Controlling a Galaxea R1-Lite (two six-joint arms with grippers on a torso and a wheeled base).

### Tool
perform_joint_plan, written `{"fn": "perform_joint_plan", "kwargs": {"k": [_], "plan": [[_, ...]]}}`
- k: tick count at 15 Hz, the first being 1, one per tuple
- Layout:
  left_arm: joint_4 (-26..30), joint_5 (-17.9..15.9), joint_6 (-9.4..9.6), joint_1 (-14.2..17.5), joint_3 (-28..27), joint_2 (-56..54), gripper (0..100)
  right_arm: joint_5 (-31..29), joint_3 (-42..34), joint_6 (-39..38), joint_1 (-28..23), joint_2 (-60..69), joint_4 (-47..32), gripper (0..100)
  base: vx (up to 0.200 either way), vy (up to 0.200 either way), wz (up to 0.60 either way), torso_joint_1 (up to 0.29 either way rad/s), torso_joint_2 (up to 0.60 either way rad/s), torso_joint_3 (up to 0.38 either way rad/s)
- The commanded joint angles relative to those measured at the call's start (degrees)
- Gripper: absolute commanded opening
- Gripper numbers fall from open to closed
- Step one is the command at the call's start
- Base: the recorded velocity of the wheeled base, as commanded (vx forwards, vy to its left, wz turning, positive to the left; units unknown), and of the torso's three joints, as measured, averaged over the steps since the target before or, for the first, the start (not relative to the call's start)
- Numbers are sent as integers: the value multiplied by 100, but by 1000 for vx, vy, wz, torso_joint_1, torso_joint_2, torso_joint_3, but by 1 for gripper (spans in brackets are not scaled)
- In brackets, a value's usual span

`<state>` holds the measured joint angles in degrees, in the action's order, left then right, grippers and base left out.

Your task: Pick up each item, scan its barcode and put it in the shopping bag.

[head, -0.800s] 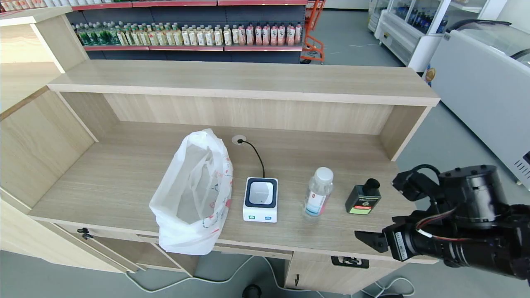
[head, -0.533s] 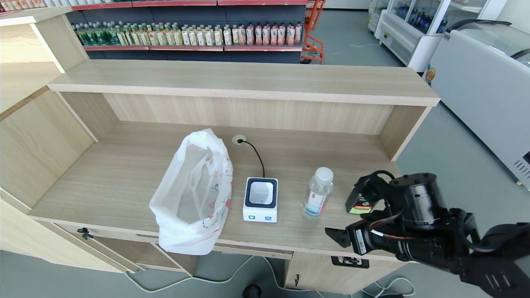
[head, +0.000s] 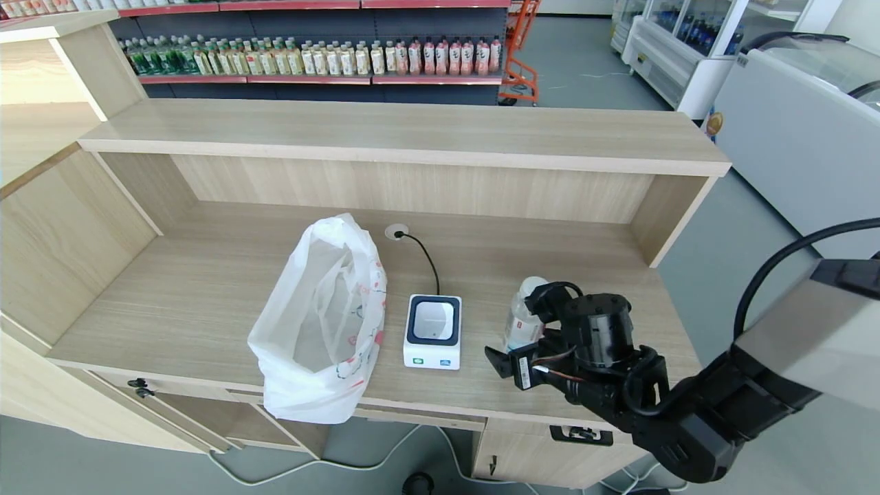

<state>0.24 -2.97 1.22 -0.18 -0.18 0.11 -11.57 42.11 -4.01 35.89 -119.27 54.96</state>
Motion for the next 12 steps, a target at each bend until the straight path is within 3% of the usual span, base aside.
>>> {"fn": "perform_joint_plan", "kwargs": {"k": [1, 5, 12], "plan": [[2, 7, 1, 1, 1, 7, 0, -30, 219, 6, 32, -457, 200, 100, 0, 0, 0, 0, 0, 0], [2, -1, 1, 1, 1, -2, 0, -118, 395, 190, -38, -817, 815, 100, 0, 0, 0, 0, 0, 0], [2, -1, 1, 1, 1, -2, 0, -74, 641, 199, -108, -826, 868, 100, 0, 0, 0, 0, 0, 0]]}}
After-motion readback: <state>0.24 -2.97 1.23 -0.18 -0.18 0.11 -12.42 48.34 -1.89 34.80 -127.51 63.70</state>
